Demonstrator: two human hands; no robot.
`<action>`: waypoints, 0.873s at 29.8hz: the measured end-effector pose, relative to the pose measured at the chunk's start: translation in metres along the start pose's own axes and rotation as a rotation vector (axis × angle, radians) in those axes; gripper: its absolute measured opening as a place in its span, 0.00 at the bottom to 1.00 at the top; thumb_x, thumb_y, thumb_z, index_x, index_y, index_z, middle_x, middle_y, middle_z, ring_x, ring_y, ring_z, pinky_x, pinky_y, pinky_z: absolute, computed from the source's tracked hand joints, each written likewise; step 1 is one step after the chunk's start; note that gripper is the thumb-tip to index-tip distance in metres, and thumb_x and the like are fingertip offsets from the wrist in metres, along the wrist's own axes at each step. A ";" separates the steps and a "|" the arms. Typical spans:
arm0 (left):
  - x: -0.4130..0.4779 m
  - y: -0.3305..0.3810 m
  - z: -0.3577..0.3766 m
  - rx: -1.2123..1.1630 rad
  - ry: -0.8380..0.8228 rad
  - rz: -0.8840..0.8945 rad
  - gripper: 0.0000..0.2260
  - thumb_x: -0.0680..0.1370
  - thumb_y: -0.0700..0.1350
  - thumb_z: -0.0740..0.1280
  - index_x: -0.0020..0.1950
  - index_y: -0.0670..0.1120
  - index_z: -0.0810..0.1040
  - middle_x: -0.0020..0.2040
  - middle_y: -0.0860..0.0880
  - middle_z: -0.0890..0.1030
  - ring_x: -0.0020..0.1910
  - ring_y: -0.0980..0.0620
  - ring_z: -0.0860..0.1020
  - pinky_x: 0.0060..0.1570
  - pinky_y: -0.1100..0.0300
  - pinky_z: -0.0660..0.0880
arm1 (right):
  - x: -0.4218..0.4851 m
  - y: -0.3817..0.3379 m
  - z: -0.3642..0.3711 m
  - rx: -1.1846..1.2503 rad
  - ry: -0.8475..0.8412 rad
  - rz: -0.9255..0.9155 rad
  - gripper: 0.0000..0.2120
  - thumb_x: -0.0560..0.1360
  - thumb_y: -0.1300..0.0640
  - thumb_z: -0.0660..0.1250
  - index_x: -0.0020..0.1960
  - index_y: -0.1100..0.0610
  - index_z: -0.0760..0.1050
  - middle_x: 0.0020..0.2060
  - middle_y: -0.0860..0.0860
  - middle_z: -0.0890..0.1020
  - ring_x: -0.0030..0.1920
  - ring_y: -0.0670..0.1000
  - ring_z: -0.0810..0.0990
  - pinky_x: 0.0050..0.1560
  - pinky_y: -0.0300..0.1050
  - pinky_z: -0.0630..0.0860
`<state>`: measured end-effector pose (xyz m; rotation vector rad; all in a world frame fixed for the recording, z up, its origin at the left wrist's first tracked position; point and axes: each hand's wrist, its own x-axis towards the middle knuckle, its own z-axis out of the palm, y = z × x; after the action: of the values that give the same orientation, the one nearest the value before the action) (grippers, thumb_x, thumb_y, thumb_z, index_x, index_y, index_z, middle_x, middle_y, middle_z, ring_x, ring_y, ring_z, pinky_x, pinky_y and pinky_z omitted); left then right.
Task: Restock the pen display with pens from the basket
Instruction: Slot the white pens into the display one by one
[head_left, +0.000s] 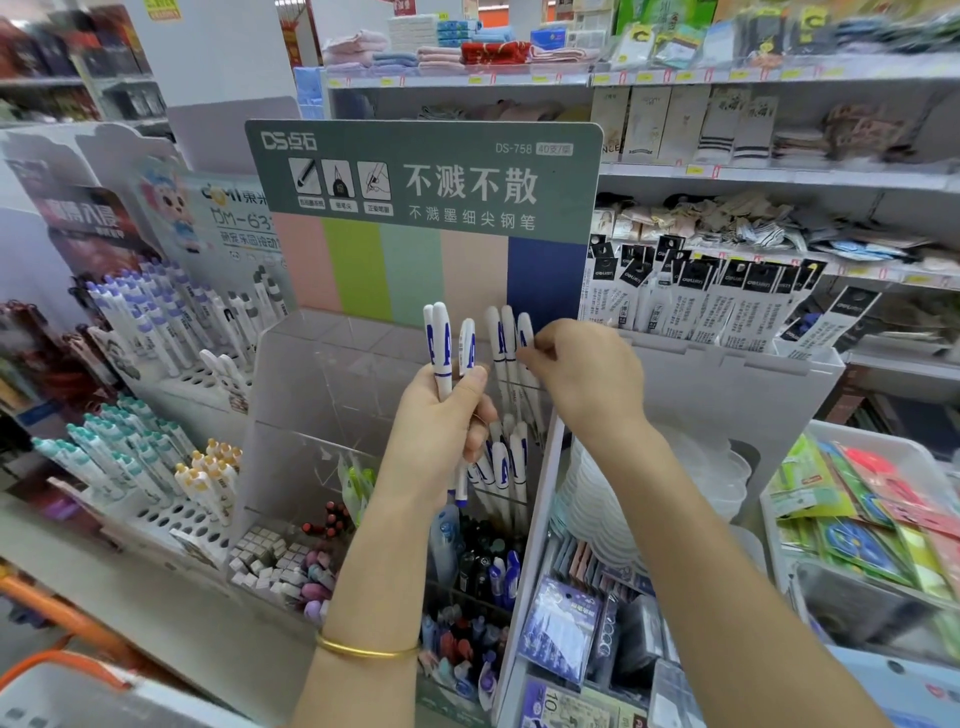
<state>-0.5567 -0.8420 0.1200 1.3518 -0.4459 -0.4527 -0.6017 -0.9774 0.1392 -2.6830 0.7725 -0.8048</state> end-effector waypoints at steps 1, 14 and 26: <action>0.001 -0.001 0.000 -0.001 0.003 -0.003 0.07 0.82 0.43 0.61 0.57 0.41 0.73 0.30 0.49 0.75 0.23 0.56 0.67 0.24 0.63 0.65 | 0.001 -0.002 0.001 -0.001 -0.012 0.012 0.11 0.78 0.52 0.63 0.44 0.57 0.79 0.39 0.53 0.79 0.44 0.57 0.77 0.35 0.43 0.63; -0.002 0.001 0.003 0.000 -0.072 0.033 0.07 0.83 0.42 0.60 0.56 0.42 0.77 0.31 0.50 0.79 0.26 0.56 0.72 0.27 0.63 0.70 | -0.014 -0.008 -0.006 0.481 0.171 0.031 0.08 0.78 0.56 0.63 0.49 0.57 0.80 0.41 0.51 0.83 0.44 0.52 0.80 0.45 0.51 0.76; -0.004 0.002 0.005 -0.033 -0.114 -0.032 0.11 0.83 0.45 0.59 0.59 0.40 0.75 0.39 0.47 0.84 0.36 0.48 0.83 0.32 0.57 0.81 | -0.002 -0.007 -0.025 1.092 0.388 0.181 0.05 0.80 0.58 0.63 0.45 0.54 0.72 0.39 0.51 0.79 0.35 0.45 0.77 0.32 0.33 0.71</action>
<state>-0.5626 -0.8439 0.1226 1.3067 -0.5089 -0.5630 -0.6140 -0.9722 0.1618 -1.4950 0.4221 -1.2402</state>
